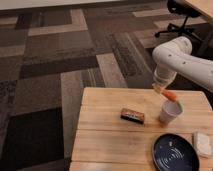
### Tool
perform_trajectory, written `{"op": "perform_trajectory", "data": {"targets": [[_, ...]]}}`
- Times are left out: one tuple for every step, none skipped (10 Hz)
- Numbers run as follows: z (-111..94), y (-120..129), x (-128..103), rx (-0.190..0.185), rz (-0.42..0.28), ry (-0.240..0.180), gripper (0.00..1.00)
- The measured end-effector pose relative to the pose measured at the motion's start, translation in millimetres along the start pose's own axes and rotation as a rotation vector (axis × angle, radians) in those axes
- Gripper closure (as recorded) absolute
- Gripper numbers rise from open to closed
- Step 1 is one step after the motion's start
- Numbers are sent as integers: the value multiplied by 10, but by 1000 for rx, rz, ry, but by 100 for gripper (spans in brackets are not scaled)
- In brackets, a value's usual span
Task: Place the pepper in the ceramic cup
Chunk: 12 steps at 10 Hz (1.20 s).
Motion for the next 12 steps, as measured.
{"op": "perform_trajectory", "data": {"targets": [[27, 15, 6, -6, -4, -5, 100], [78, 38, 17, -20, -8, -13, 100], [130, 56, 24, -34, -14, -20, 100], [161, 69, 26, -43, -20, -26, 100], [186, 76, 37, -53, -25, -32, 100], [192, 73, 40, -56, -28, -37, 100], [176, 60, 40, -53, -31, -42, 100], [129, 43, 28, -46, -33, -47, 100], [34, 1, 29, -25, -37, -51, 100], [-28, -19, 29, -11, -37, -54, 100], [-103, -40, 39, 5, -34, -56, 100], [-155, -42, 79, 13, -26, -57, 100]]}}
